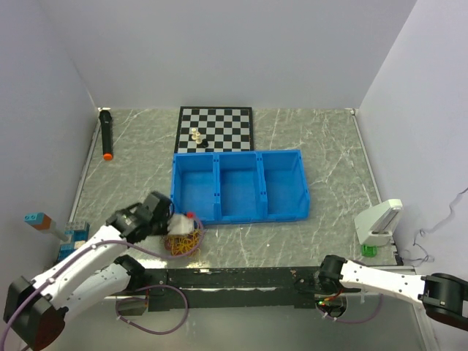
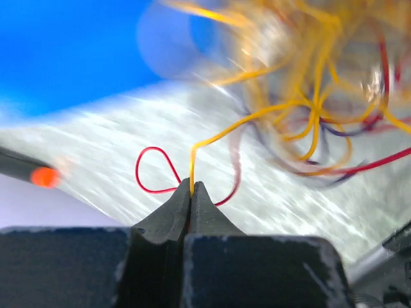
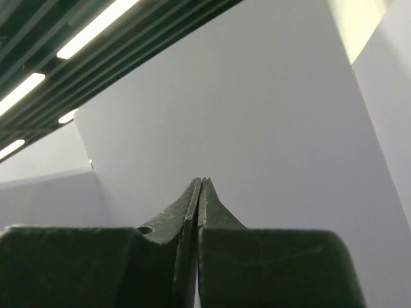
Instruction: Untangle the cables
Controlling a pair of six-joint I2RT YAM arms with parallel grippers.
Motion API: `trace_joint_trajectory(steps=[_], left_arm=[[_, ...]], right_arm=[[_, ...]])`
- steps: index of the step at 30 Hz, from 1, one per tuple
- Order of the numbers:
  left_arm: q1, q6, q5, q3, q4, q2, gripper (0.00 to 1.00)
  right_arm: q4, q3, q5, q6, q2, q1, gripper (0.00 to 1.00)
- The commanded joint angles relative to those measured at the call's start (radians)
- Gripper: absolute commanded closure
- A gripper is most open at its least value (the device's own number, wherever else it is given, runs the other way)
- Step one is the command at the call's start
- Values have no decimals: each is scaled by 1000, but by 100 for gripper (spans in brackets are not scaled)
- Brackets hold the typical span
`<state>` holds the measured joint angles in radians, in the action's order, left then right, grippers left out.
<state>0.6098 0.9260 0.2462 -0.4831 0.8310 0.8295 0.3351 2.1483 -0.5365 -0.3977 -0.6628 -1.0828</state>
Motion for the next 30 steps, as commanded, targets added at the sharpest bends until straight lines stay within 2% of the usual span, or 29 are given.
trace_joint_trajectory(steps=[1, 4, 7, 17, 24, 30], left_arm=[[-4, -111, -232, -251, 31, -1, 99], [-4, -131, -314, -340, 62, 16, 99], [-4, -139, -337, -359, 77, 34, 99], [-4, -139, -355, -259, 60, -12, 99], [-4, -145, -369, -264, 79, -15, 99], [-4, -142, -380, -242, 86, -41, 99]], right_arm=[[1, -62, 26, 42, -67, -3, 100], [-31, -56, 53, 46, -119, -3, 100], [-53, 5, 79, 33, -196, -3, 100], [-203, 88, 188, -56, -409, -3, 100], [-361, 29, 164, -157, -506, -3, 100], [-415, 15, 135, -228, -573, 4, 100]])
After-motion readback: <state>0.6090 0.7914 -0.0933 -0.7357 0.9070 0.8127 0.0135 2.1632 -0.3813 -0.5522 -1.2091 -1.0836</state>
